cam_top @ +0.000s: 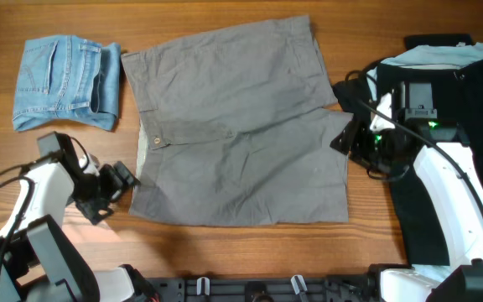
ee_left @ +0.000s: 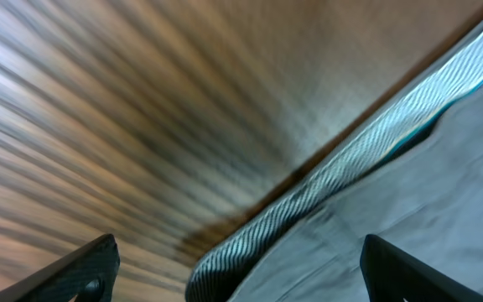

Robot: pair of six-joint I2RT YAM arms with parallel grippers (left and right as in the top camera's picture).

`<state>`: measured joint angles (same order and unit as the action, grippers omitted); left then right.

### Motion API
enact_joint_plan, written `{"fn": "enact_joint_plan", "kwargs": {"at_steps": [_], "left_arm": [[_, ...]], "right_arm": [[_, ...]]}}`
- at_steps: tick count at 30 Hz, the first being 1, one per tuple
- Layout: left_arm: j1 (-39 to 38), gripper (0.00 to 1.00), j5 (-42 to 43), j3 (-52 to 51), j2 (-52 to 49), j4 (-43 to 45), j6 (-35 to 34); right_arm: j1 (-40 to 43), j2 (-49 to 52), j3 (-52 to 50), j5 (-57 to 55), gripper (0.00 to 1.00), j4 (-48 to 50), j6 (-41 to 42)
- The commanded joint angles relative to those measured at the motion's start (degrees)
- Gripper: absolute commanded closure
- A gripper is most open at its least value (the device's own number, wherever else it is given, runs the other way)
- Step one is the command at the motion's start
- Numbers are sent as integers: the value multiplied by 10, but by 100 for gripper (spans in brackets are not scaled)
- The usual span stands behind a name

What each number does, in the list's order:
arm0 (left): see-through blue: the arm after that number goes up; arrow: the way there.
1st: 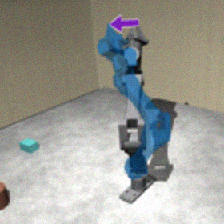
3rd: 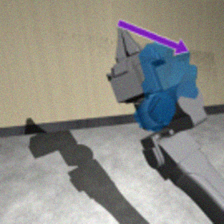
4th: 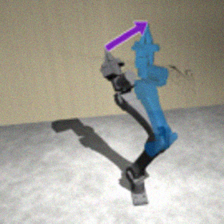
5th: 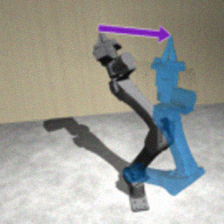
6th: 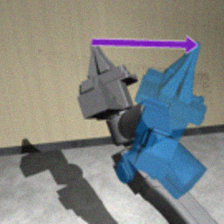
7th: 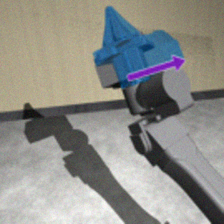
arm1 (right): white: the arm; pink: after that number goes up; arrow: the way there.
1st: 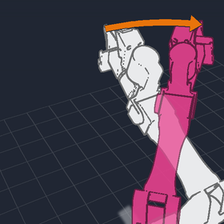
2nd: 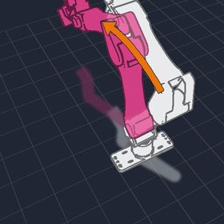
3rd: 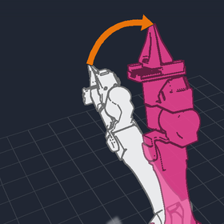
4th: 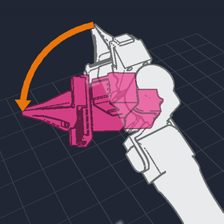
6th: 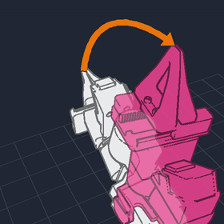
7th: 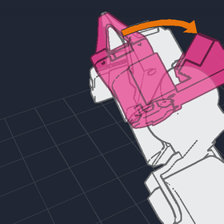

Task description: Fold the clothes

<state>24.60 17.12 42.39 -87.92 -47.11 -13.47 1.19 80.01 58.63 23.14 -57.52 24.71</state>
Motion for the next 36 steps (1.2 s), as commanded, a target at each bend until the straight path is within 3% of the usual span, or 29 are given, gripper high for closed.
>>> {"fn": "enact_joint_plan", "kwargs": {"at_steps": [1, 3, 4, 5, 6, 9, 10, 13, 15, 16, 17, 20, 21, 22, 23, 25, 29, 32, 33, 36], "left_arm": [[3, 8, 115, -59, 0, 37, 73], [3, 16, 113, -60, 0, 46, 74], [3, 34, 109, -60, 0, 52, 73], [3, 45, 109, -60, 0, 52, 68], [3, 45, 109, -60, 0, 49, 48], [3, 33, 110, -60, 0, 7, -38], [3, 33, 111, -60, 0, -19, -37], [3, 44, 95, -60, 0, -38, -38], [3, 49, 57, -60, 0, -16, -74], [3, 60, 53, -60, 0, -8, -89], [3, 63, 54, -60, 0, -7, -98], [3, 64, 60, -60, 0, -23, -92], [3, 61, 60, -60, 0, -37, -93], [1, 52, 64, -60, 0, -60, -90], [-4, 35, 64, -60, 0, -79, -76], [-9, 30, 62, -60, 0, -70, -63], [-9, 35, 53, -41, 6, -91, -63], [-15, 48, 42, -42, 10, -103, -64], [-20, 62, 25, -42, 10, -96, -68], [-33, 66, 12, -45, 9, -75, -84]], "right_arm": [[-3, 5, -11, 13, 37, -43, 4], [-3, 5, -23, 13, 37, -41, 8], [-3, 5, -27, 13, 37, -40, 9], [-3, 5, -31, 13, 37, -39, 10], [-3, 5, -32, 13, 37, -37, 10], [-3, 5, -32, 13, 37, -30, 10], [-3, 5, -32, 13, 37, -27, 10], [-3, 5, -32, 13, 37, -19, 10], [-3, 5, -32, 13, 37, -14, 10], [-3, 5, -32, 13, 37, -12, 12], [-2, 5, -32, 13, 37, -12, 13], [-3, 5, -32, 7, 36, -12, 14], [-3, 5, -32, 7, 36, -10, 19], [-2, 5, -32, 7, 36, -8, 24], [-3, 5, -32, 7, 36, -5, 24], [-2, 5, -32, 7, 36, -3, 24], [-3, 5, -32, 7, 36, -2, 24], [-2, 5, -32, 7, 36, -1, 24], [-2, 5, -32, 7, 36, -2, 23], [-2, 5, -32, 2, 36, -2, 25]]}}
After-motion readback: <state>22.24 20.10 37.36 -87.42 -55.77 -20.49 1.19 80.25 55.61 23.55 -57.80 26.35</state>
